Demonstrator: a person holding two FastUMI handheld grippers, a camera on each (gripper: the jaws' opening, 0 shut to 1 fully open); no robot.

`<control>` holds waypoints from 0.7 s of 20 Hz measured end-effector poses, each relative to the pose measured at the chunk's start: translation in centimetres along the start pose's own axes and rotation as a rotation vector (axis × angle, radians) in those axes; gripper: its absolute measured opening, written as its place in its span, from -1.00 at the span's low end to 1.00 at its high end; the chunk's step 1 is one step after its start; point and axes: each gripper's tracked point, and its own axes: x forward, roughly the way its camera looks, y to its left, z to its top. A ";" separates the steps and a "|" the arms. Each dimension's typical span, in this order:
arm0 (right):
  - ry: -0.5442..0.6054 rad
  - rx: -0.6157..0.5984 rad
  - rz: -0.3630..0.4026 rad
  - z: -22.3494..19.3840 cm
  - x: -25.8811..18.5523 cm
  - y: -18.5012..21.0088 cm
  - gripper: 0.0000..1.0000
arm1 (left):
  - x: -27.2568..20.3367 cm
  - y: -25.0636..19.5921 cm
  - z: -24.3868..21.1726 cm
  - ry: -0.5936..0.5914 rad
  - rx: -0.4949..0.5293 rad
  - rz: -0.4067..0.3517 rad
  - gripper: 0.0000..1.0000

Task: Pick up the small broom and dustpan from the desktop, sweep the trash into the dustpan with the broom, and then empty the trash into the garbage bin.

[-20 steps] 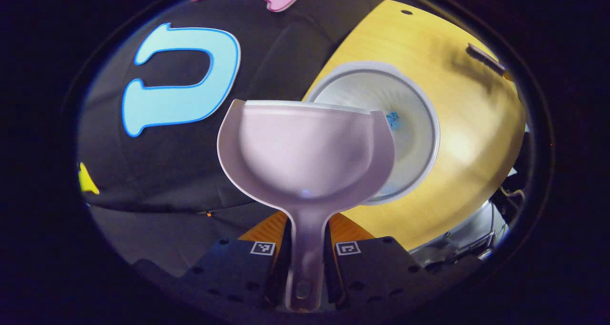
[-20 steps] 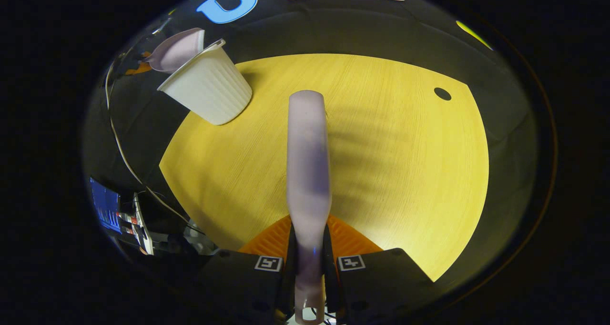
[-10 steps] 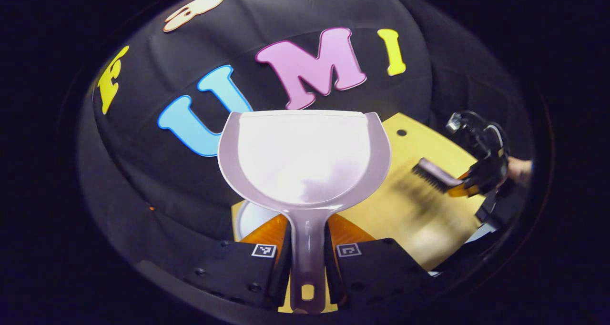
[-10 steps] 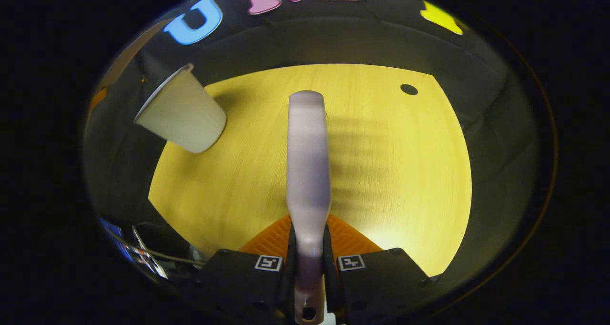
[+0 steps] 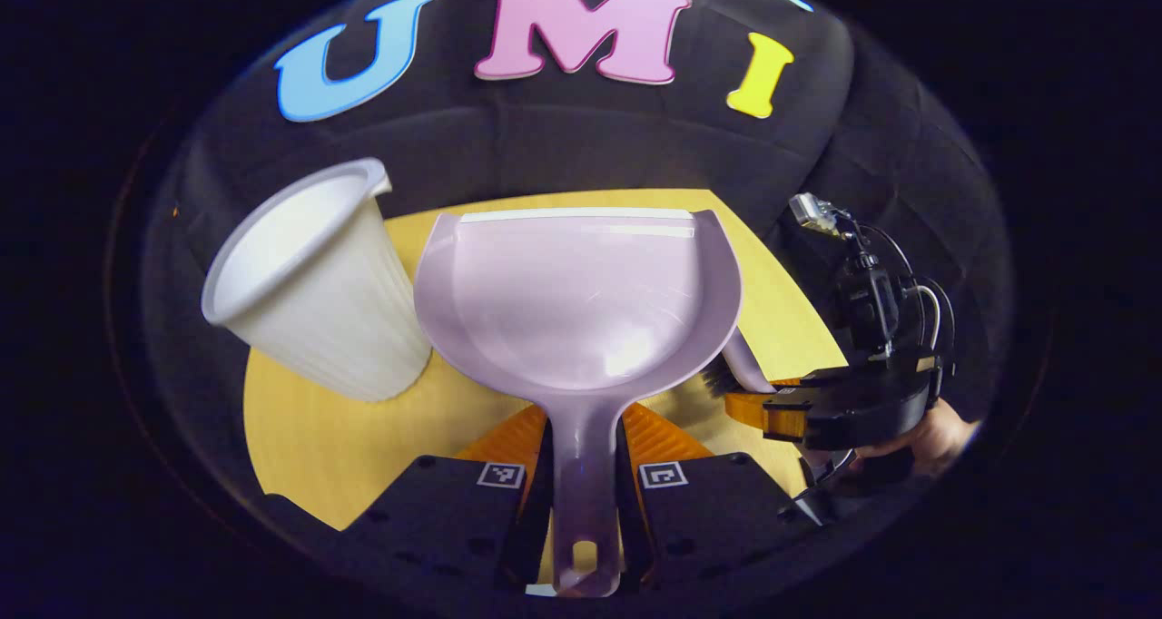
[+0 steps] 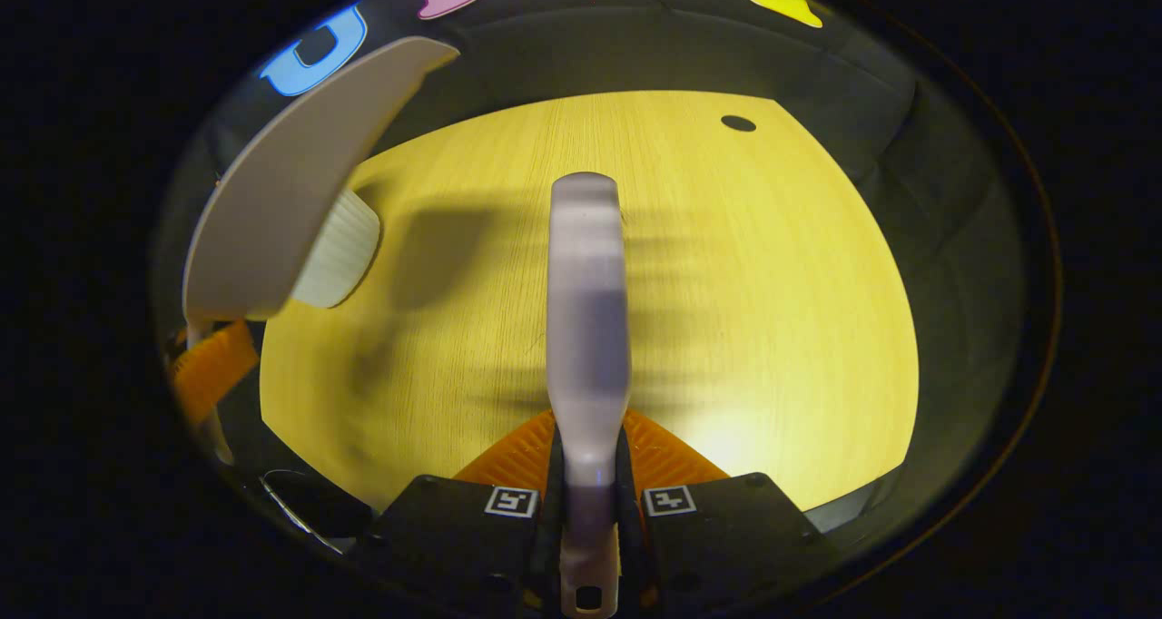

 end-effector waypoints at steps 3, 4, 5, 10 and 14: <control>0.027 -0.044 -0.027 0.8 -0.9 -0.5 -0.43 | 5.0 0.4 -2.1 0.105 -0.075 0.042 -0.40; 0.034 -0.079 -0.034 1.0 -1.0 -0.3 -0.43 | 5.8 0.7 -3.7 0.140 -0.083 0.066 -0.41; 0.061 -0.091 -0.044 0.8 -1.2 -0.5 -0.43 | 6.5 0.6 -4.8 0.170 -0.087 0.085 -0.40; 0.101 -0.079 -0.052 0.8 -1.3 -0.4 -0.43 | 7.6 -0.3 -7.7 0.241 -0.129 0.086 -0.40; 0.153 -0.100 -0.065 -0.3 -1.0 -0.9 -0.43 | 8.3 -0.4 -8.2 0.291 -0.136 0.078 -0.40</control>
